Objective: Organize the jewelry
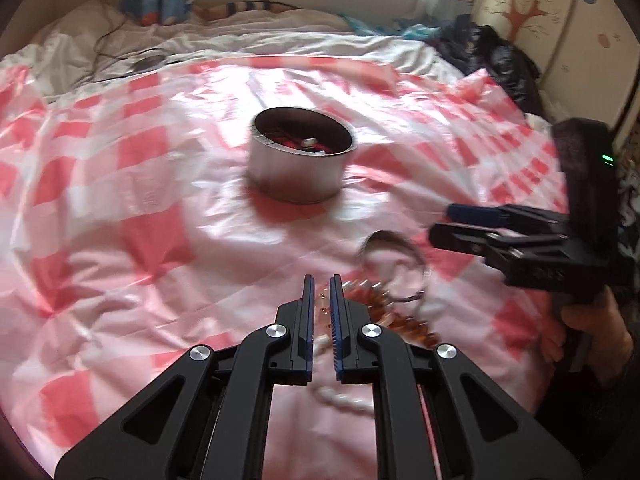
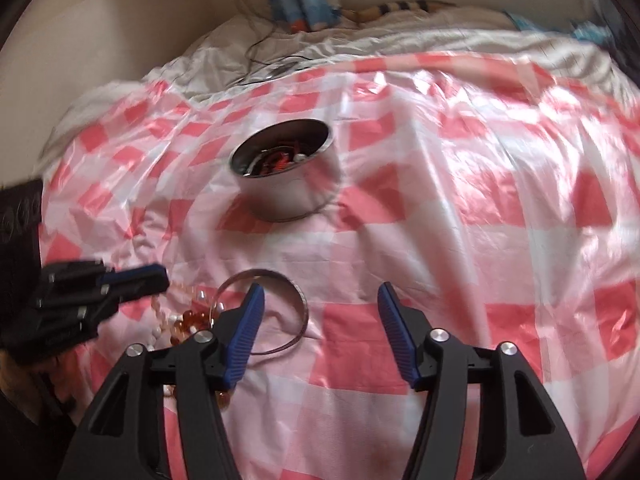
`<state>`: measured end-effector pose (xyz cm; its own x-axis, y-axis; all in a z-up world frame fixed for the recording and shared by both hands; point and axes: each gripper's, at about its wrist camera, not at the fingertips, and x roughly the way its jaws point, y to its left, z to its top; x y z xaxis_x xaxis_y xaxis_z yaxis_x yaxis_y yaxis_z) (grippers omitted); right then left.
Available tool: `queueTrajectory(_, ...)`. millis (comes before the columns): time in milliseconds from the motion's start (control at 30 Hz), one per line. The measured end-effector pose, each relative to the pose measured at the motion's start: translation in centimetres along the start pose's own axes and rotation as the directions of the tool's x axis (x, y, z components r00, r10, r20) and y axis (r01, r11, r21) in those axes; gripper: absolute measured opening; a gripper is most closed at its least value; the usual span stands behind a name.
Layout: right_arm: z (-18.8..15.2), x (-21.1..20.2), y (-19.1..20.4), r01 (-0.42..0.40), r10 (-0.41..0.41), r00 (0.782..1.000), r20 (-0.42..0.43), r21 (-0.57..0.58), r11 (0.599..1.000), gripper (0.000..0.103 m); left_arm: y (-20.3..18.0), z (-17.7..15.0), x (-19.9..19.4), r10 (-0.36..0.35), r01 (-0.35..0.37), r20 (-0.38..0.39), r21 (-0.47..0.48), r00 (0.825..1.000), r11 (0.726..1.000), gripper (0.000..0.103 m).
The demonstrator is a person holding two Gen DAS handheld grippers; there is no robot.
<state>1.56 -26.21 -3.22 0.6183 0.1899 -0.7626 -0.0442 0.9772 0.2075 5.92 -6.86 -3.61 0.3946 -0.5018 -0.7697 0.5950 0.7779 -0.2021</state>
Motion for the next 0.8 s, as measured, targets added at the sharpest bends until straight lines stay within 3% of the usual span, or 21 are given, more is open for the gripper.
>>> queueTrajectory(167,-0.3,1.5,3.5,0.103,-0.103,0.995,0.007,-0.180,0.978,0.061,1.8,-0.6,0.5,0.075,-0.076,-0.045,-0.021,0.996,0.997,0.007)
queueTrajectory(300,0.1,3.1,4.2,0.100,-0.104,0.995,-0.010,-0.213,0.972,0.059,2.5,-1.0,0.8,0.090,-0.093,-0.074,-0.034,0.993,0.995,0.007)
queueTrajectory(333,0.2,3.3,4.4,0.090,-0.095,0.995,-0.013,-0.215,0.972,0.056,2.7,-1.0,0.9,0.098,-0.101,-0.078,-0.037,0.992,0.994,0.007)
queueTrajectory(400,0.2,3.8,4.7,0.080,-0.090,0.995,-0.033,-0.232,0.969,0.034,2.9,-1.1,1.2,0.099,-0.103,-0.093,-0.045,0.991,0.994,0.010)
queueTrajectory(433,0.0,4.1,4.8,0.079,-0.094,0.994,-0.049,-0.243,0.967,0.029,3.1,-1.1,1.4,0.101,-0.107,-0.103,-0.050,0.990,0.993,0.012)
queueTrajectory(500,-0.2,4.5,5.2,0.090,-0.109,0.992,-0.059,-0.260,0.961,0.016,3.2,-1.2,1.8,0.112,-0.119,-0.113,-0.050,0.987,0.992,0.023)
queueTrajectory(567,-0.2,4.3,5.2,0.093,-0.111,0.992,-0.057,-0.253,0.963,0.007,3.0,-1.2,2.1,0.108,-0.113,-0.117,-0.041,0.987,0.993,0.030)
queueTrajectory(633,0.1,3.9,4.3,0.061,-0.074,0.995,-0.060,-0.194,0.979,0.005,2.6,-1.3,2.4,0.110,-0.114,-0.121,-0.026,0.987,0.993,0.034)
queueTrajectory(700,0.5,3.4,2.8,0.000,-0.006,0.998,-0.059,-0.100,0.995,0.005,2.1,-1.3,2.5,0.119,-0.120,-0.122,0.003,0.985,0.993,0.028)
queueTrajectory(733,0.7,3.2,2.2,-0.021,0.017,0.998,-0.057,-0.062,0.998,0.005,2.0,-1.3,2.3,0.106,-0.106,-0.120,0.007,0.987,0.994,0.021)
queueTrajectory(767,0.8,3.0,1.4,-0.048,0.047,0.998,-0.052,-0.018,0.999,0.005,2.0,-1.3,2.2,0.098,-0.098,-0.120,0.005,0.988,0.995,0.007)
queueTrajectory(800,0.9,2.7,1.0,-0.066,0.066,0.997,-0.045,0.012,0.998,0.005,2.1,-1.2,1.9,0.081,-0.082,-0.114,0.000,0.990,0.997,0.007)
